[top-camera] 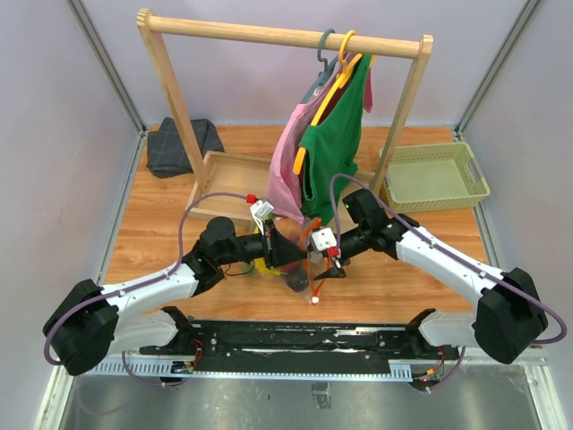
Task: Open the zip-top bag and remove the fake food
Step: Open the zipper of the food storage bag at the center of the board, then pick up the fake fruit from the zipper food storage bag.
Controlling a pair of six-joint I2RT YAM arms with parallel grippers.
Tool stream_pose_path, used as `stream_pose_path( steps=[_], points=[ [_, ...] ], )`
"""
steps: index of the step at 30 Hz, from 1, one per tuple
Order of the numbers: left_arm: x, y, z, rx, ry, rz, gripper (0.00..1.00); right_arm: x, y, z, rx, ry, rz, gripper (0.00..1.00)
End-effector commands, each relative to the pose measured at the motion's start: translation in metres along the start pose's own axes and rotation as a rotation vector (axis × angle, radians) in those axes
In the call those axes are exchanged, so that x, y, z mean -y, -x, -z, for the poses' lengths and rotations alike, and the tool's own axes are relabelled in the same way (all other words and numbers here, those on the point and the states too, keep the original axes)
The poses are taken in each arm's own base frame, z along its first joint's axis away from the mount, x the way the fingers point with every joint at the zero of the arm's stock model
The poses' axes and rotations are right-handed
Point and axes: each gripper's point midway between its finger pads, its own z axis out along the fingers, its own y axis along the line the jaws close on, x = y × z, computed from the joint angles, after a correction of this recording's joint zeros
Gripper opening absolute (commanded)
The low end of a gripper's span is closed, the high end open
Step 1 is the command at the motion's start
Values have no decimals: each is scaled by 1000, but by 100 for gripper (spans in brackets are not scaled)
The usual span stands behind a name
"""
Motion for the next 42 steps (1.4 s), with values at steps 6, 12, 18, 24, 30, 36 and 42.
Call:
stream_pose_path(
  steps=[6,12,18,24,30,36,42],
  points=[
    [17,11,6,56,-90,-24,0,51,-10,-10,-49,-226,-24,58],
    [20,13,7,68,-103,-25,0,58,-7,-22,-13,-270,-98,59],
    [13,12,11,86,-74,-21,0,53,-8,-40,-11,-252,-130,66],
    [8,11,16,96,-58,-21,0,63,-13,-44,-34,-305,-191,70],
    [5,11,18,101,-44,-36,0,62,-9,-52,-1,-299,-261,72],
    [11,18,20,115,-59,-50,0,64,-12,-60,-21,-302,-300,72],
    [24,27,23,133,-93,-67,0,71,-9,-62,-10,-304,-303,73]
  ],
)
